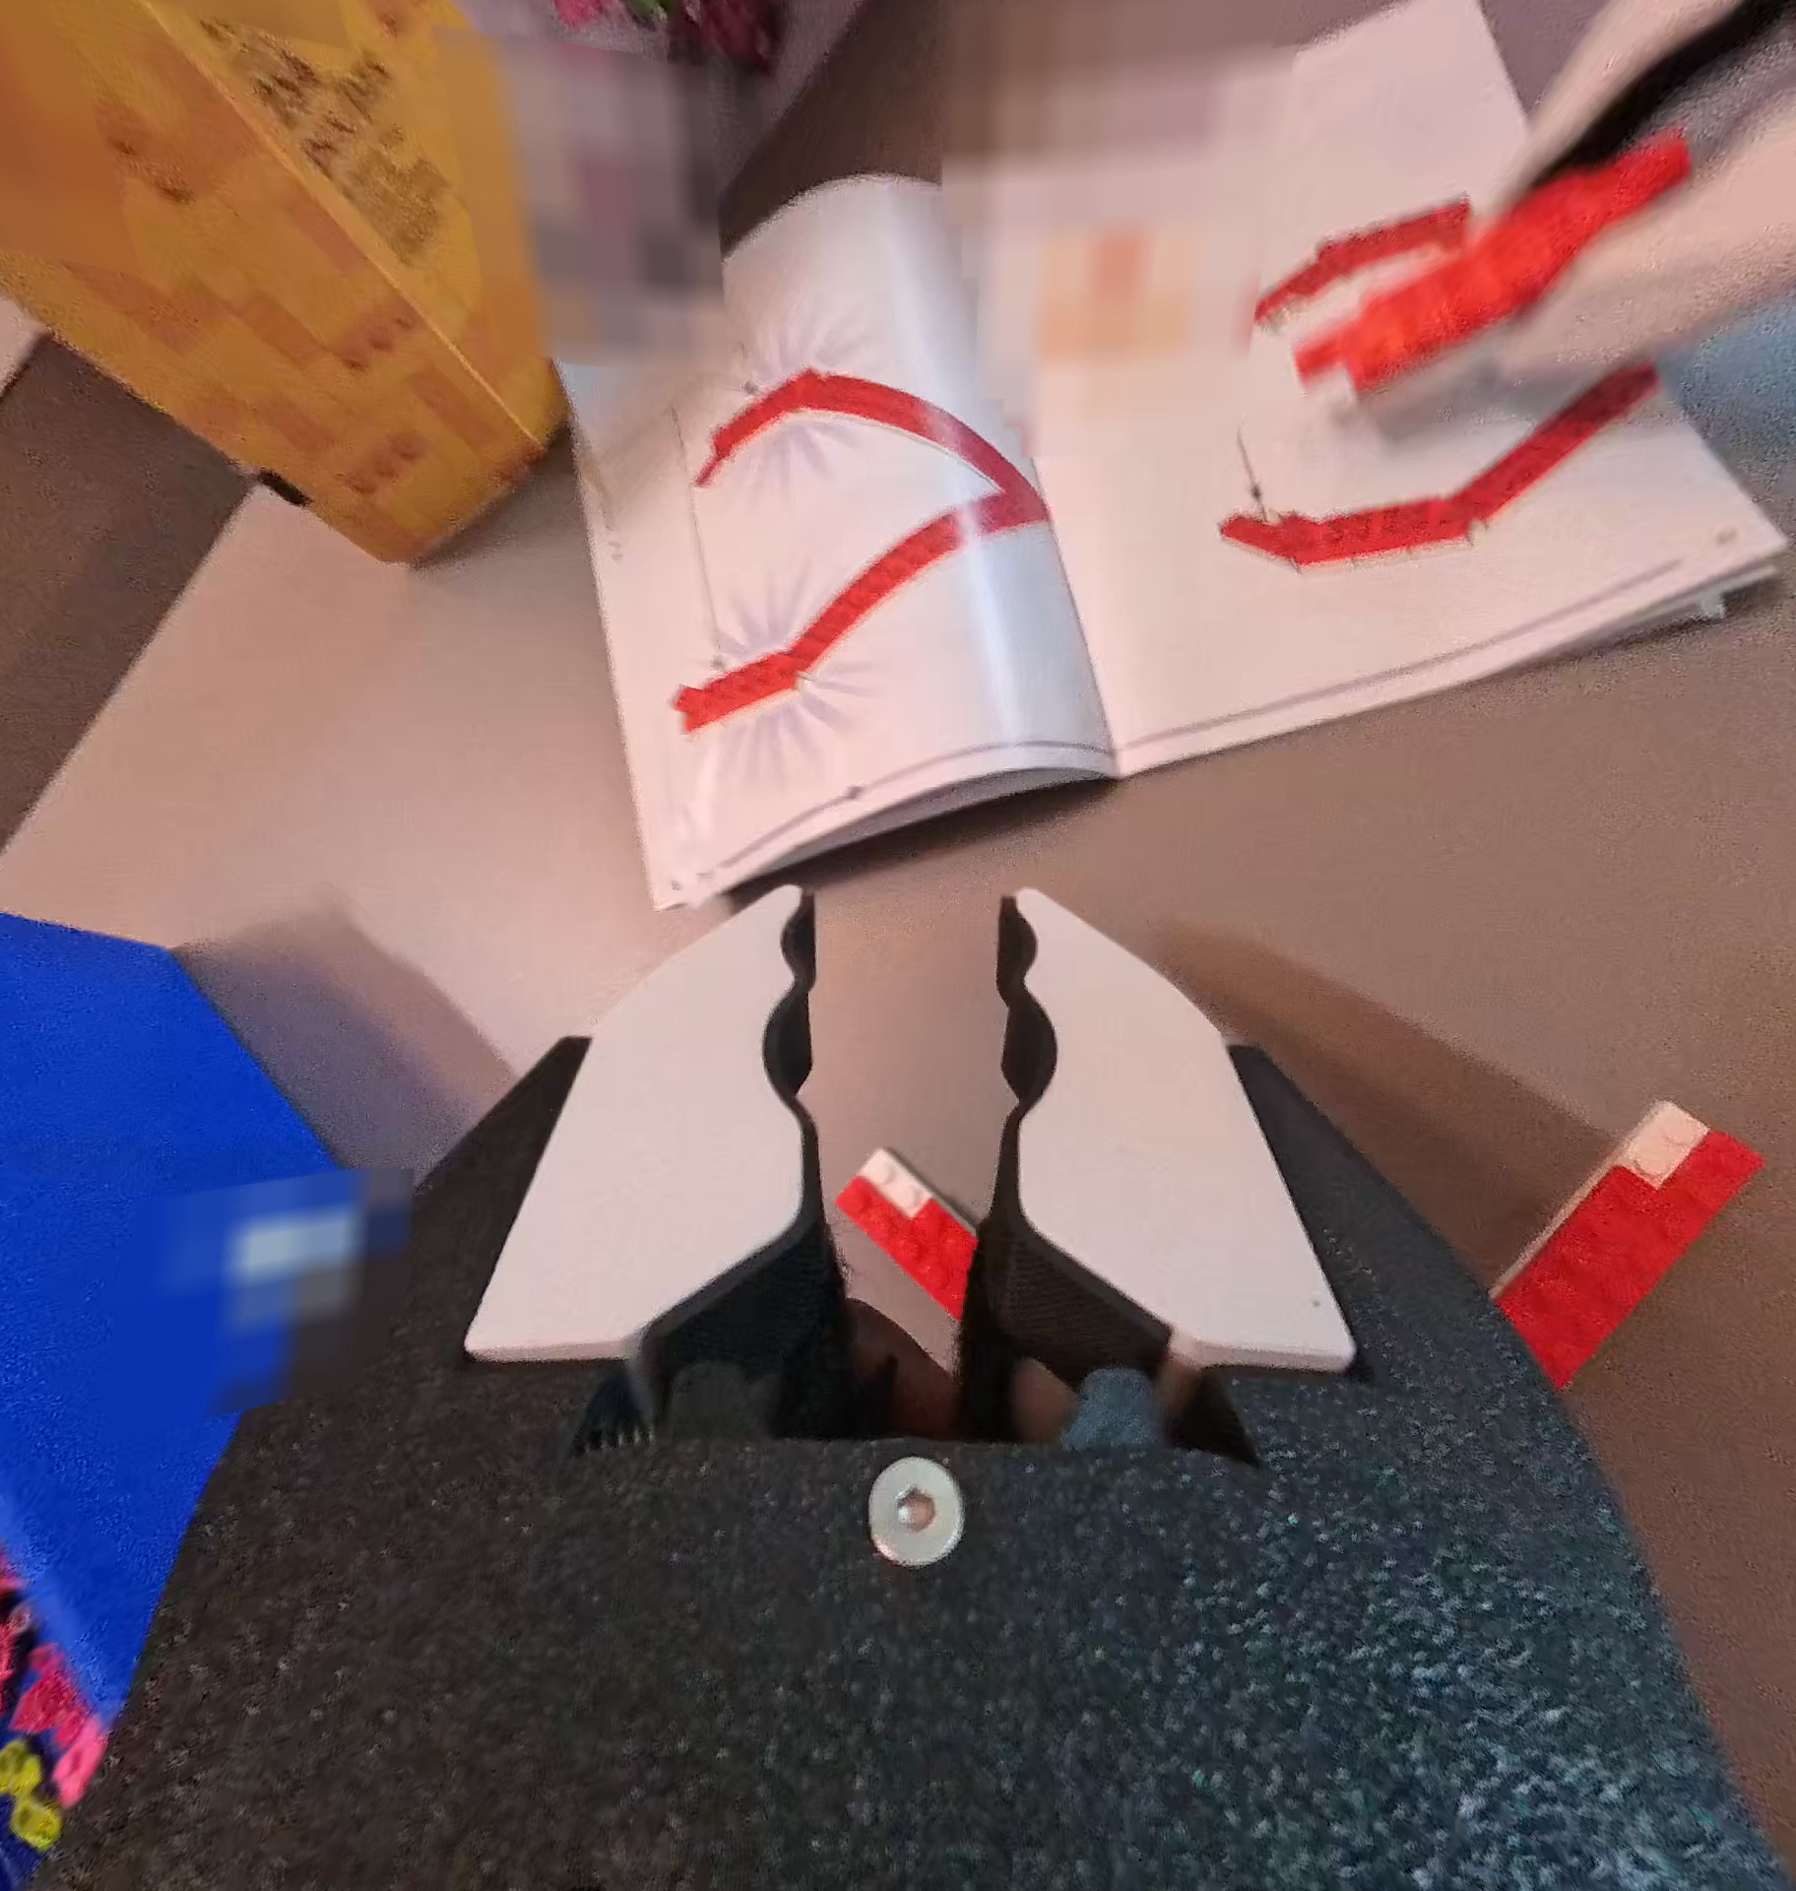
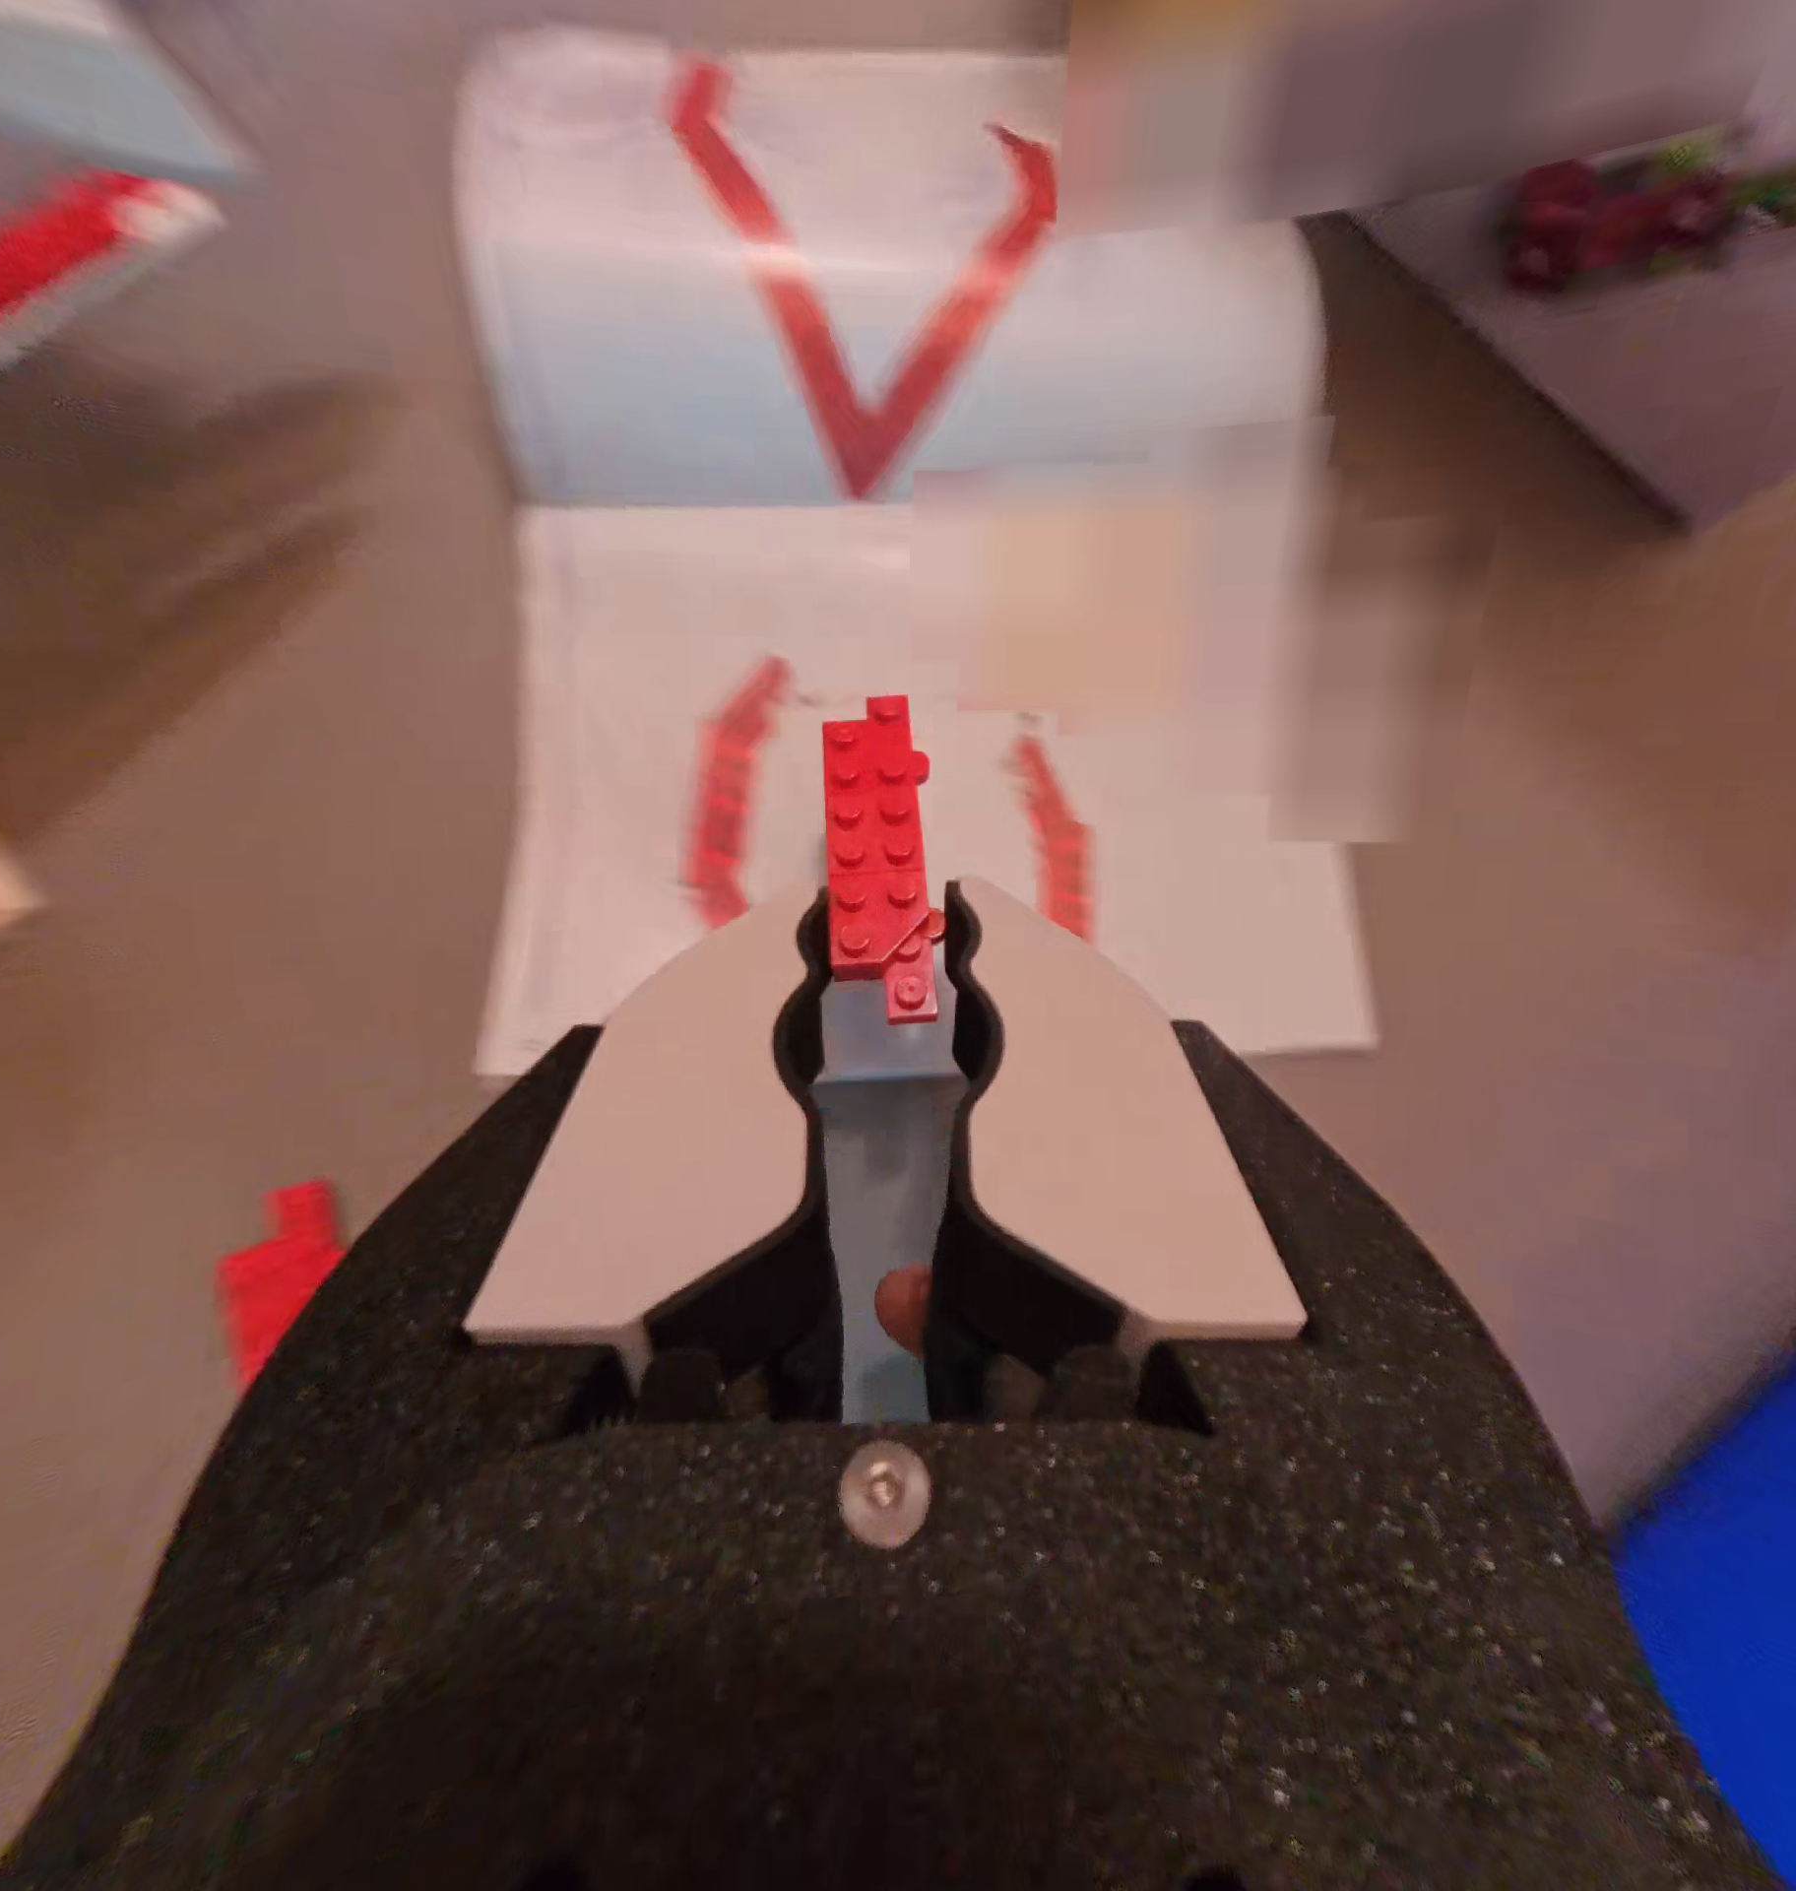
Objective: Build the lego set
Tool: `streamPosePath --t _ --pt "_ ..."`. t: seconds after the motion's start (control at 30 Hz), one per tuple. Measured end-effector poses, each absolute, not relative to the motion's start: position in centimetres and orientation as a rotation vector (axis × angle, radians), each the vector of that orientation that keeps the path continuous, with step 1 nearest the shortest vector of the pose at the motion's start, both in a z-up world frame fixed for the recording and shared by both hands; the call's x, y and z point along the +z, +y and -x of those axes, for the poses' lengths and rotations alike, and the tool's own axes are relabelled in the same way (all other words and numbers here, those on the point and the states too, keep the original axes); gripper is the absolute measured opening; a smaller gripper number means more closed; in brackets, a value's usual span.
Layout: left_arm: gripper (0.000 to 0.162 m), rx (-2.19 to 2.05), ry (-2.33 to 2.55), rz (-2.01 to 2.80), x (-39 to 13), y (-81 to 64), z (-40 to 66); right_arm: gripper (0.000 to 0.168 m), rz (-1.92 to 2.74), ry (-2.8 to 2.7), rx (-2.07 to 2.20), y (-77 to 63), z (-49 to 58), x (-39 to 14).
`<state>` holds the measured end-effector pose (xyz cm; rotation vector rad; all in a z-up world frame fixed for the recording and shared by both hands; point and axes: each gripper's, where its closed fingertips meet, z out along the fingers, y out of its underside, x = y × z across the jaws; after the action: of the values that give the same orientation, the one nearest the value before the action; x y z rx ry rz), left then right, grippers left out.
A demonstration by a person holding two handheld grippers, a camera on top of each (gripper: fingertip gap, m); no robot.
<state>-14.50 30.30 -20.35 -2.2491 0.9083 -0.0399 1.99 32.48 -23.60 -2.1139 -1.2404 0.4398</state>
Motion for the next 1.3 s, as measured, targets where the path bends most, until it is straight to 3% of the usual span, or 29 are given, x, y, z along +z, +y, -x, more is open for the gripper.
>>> streamPosePath --t 0.43,0.63,1.1,1.3 --pt "0.036 0.035 0.919 2.316 -24.2 32.2 13.6 0.02 2.176 -1.383 0.59 24.1 0.4 -24.6" --pt "0.038 0.073 0.958 2.343 -24.4 32.7 14.5 0.021 2.157 -1.242 0.438 30.8 -2.5 -23.9" --pt "0.031 0.132 1.191 2.205 -24.3 37.4 10.2 0.02 2.248 -1.289 0.501 23.8 -1.9 -25.1" --pt "0.036 -0.02 1.141 2.217 -21.8 35.4 10.0 0.02 2.137 -1.229 0.529 27.3 -2.4 -23.3"
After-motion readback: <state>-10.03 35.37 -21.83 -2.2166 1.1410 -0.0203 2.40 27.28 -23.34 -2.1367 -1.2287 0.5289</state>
